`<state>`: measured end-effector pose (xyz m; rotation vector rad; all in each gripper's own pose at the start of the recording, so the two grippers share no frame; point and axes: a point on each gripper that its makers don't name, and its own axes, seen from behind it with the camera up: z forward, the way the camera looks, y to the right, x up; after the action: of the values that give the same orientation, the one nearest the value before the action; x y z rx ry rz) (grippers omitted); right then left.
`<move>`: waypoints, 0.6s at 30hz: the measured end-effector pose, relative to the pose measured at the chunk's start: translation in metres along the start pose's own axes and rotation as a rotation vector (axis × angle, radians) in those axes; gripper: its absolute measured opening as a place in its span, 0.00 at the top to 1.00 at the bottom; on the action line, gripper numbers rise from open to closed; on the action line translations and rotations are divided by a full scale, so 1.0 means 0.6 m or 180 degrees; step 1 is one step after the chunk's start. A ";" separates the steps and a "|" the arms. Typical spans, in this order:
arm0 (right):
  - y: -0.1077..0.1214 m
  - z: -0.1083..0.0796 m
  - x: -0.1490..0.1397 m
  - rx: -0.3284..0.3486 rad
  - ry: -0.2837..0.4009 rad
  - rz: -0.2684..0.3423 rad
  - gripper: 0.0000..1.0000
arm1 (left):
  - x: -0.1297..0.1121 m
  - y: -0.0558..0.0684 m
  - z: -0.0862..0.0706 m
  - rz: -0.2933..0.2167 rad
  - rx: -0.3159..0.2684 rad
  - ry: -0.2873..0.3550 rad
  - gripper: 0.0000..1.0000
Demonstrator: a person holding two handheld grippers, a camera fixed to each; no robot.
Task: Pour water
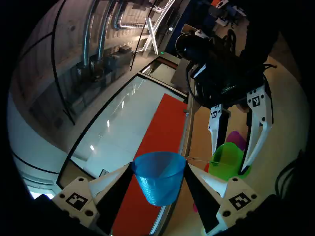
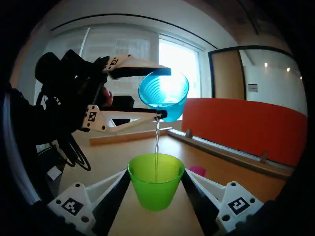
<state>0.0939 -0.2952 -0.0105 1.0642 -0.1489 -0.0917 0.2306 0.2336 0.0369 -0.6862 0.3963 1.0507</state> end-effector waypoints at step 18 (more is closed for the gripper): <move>0.000 0.000 0.002 0.0001 0.0013 0.0000 0.08 | 0.001 0.008 0.005 0.0072 -0.0004 0.0004 0.11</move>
<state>0.0951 -0.2957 -0.0103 1.0648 -0.1451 -0.0895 0.2269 0.2376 0.0370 -0.6848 0.4054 1.0721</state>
